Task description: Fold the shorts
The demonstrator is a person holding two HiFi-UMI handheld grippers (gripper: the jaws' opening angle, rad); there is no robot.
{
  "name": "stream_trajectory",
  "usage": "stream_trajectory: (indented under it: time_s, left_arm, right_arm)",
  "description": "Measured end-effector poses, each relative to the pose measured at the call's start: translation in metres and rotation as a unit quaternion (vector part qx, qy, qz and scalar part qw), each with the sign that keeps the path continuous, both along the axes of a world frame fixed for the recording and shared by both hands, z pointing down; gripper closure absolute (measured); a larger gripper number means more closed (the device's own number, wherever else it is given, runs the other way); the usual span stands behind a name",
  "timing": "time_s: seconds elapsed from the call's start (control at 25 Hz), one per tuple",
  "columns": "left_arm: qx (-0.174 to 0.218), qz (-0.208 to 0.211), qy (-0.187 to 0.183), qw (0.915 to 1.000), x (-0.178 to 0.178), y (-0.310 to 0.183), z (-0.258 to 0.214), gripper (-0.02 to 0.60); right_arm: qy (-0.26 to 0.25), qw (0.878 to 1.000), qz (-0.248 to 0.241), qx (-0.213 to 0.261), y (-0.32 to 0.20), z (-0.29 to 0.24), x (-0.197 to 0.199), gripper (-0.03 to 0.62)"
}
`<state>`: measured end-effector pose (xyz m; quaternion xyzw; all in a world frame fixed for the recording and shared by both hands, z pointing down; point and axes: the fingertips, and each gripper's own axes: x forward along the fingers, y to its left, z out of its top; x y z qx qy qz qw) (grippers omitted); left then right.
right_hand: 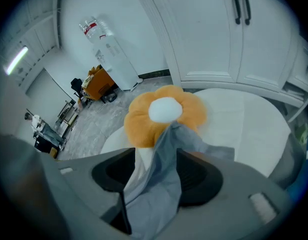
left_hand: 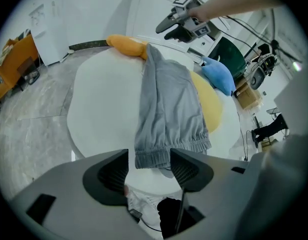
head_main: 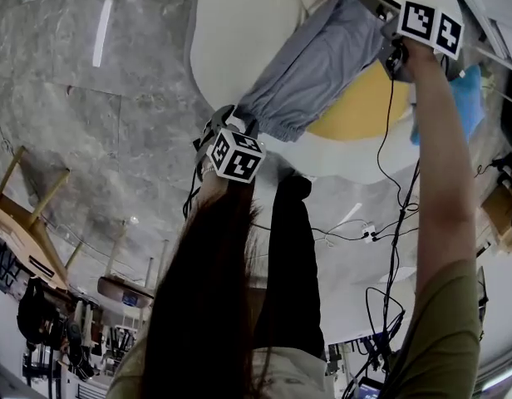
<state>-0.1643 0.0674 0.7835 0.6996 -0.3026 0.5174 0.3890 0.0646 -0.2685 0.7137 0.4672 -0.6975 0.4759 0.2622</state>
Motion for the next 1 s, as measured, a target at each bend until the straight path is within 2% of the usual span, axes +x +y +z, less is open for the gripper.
stream_trajectory:
  time_s: [0.12, 0.28, 0.36, 0.44, 0.52, 0.64, 0.76, 0.92, 1.0]
  left_arm:
    - [0.002, 0.013, 0.003, 0.9999, -0.006, -0.001, -0.006, 0.305]
    - [0.014, 0.077, 0.007, 0.9969, -0.005, 0.006, -0.011, 0.287]
    - [0.02, 0.119, 0.013, 0.9926, 0.0, 0.011, -0.011, 0.279]
    - [0.025, 0.161, 0.019, 0.9865, 0.005, 0.018, -0.011, 0.275]
    - [0.029, 0.21, 0.022, 0.977, 0.008, 0.026, -0.01, 0.27]
    - [0.041, 0.296, 0.02, 0.954, 0.009, 0.035, -0.004, 0.264]
    - [0.061, 0.354, 0.014, 0.9331, 0.013, 0.033, 0.007, 0.255]
    - [0.097, 0.393, -0.003, 0.9143, 0.014, 0.02, 0.015, 0.235]
    - [0.116, 0.417, -0.009, 0.9016, 0.016, 0.017, 0.016, 0.212]
  right_arm:
    - [-0.013, 1.0, 0.011, -0.016, 0.06, 0.004, 0.009, 0.345]
    - [-0.027, 0.996, 0.013, -0.081, 0.184, 0.028, 0.004, 0.345]
    - [-0.018, 0.994, -0.01, -0.109, 0.248, 0.041, -0.009, 0.345]
    - [-0.006, 0.991, -0.065, -0.116, 0.303, 0.049, -0.031, 0.345]
    - [0.006, 0.984, -0.145, -0.105, 0.348, 0.053, -0.061, 0.345]
    - [0.026, 0.963, -0.256, -0.079, 0.391, 0.055, -0.101, 0.345]
    - [0.032, 0.952, -0.3, -0.059, 0.405, 0.061, -0.121, 0.344]
    - [0.061, 0.937, -0.343, -0.036, 0.404, 0.07, -0.133, 0.344]
    - [0.082, 0.926, -0.369, -0.027, 0.404, 0.075, -0.135, 0.344]
